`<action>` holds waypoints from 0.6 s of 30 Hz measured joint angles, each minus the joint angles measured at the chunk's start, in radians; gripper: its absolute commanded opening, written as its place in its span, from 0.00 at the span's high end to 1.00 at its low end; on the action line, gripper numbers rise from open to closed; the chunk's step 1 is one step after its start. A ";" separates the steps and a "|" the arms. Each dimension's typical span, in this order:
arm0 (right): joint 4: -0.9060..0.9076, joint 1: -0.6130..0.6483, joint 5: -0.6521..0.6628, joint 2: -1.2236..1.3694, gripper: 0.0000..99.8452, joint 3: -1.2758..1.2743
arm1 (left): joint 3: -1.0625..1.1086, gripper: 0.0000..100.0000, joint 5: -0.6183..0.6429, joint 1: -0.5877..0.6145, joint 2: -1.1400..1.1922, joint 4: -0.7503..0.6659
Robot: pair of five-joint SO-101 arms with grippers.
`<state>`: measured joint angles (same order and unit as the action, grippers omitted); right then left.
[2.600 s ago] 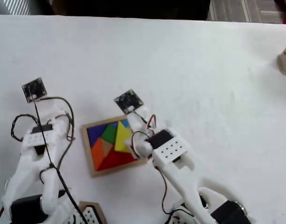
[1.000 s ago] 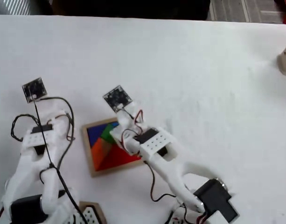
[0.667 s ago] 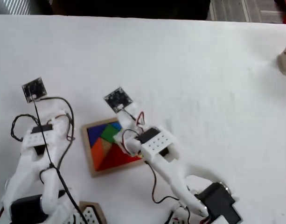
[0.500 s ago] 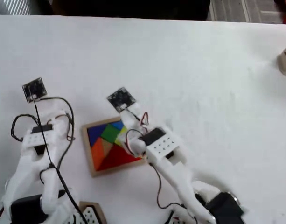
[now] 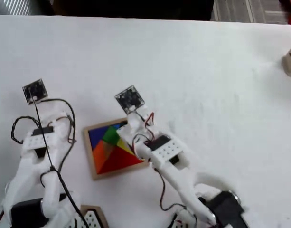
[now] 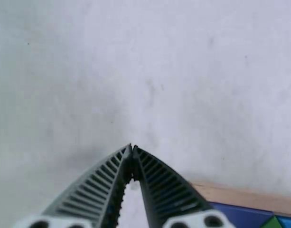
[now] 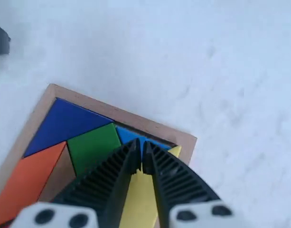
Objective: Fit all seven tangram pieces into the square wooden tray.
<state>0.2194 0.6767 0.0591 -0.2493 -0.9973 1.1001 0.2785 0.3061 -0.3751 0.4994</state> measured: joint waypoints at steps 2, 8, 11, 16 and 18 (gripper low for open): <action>0.000 0.000 0.000 0.068 0.98 0.034 | 0.000 0.98 0.000 0.000 0.000 0.000; 0.094 0.002 0.066 0.152 0.98 0.110 | 0.000 0.98 0.000 0.000 0.000 0.000; 0.164 -0.002 0.080 0.140 0.98 0.115 | 0.000 0.98 0.000 0.000 0.000 0.000; 0.293 0.002 0.086 0.081 0.98 0.115 | 0.000 0.98 0.000 0.000 0.000 0.000; 0.313 -0.002 0.086 0.061 0.98 0.115 | 0.000 0.98 0.000 0.000 0.000 0.000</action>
<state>0.5324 0.6751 0.1450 -0.1880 -0.8823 1.1001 0.2785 0.3061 -0.3751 0.4994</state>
